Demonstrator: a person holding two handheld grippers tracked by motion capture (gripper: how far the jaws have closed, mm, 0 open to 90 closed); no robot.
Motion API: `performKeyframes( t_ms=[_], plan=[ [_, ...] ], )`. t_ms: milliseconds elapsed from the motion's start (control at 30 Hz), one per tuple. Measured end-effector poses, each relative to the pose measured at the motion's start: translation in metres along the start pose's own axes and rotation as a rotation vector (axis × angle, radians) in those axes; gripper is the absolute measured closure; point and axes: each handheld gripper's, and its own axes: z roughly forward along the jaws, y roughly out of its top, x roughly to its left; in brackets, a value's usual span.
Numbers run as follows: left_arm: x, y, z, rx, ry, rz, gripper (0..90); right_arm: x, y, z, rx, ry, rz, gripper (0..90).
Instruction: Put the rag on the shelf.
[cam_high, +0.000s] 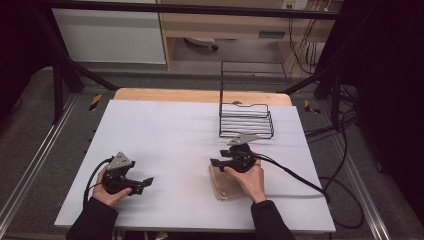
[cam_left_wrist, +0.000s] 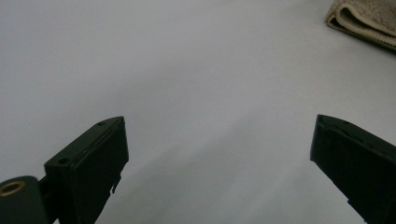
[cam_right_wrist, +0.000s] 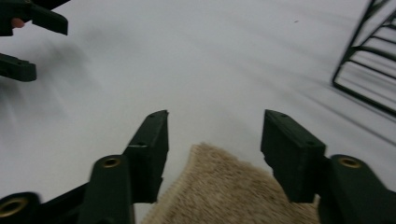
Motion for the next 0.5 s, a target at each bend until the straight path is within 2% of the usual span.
performKeyframes(
  t_ms=[133, 233, 333, 500],
  plan=[
    [-0.005, 0.004, 0.001, -0.006, -0.008, -0.003, 3.2, -0.013, -0.012, -0.02, -0.019, -0.052, 0.003, 30.8],
    [-0.013, 0.01, 0.005, -0.012, -0.015, -0.008, 3.2, -0.022, -0.029, -0.034, -0.005, -0.079, 0.029, 31.0],
    [-0.017, 0.012, 0.008, -0.009, -0.022, -0.004, 3.2, -0.028, -0.049, -0.047, 0.026, -0.099, 0.061, 36.4],
    [-0.025, 0.012, 0.015, 0.014, -0.028, 0.01, 3.4, -0.03, -0.08, -0.064, 0.071, -0.101, 0.107, 47.4]
  ],
)
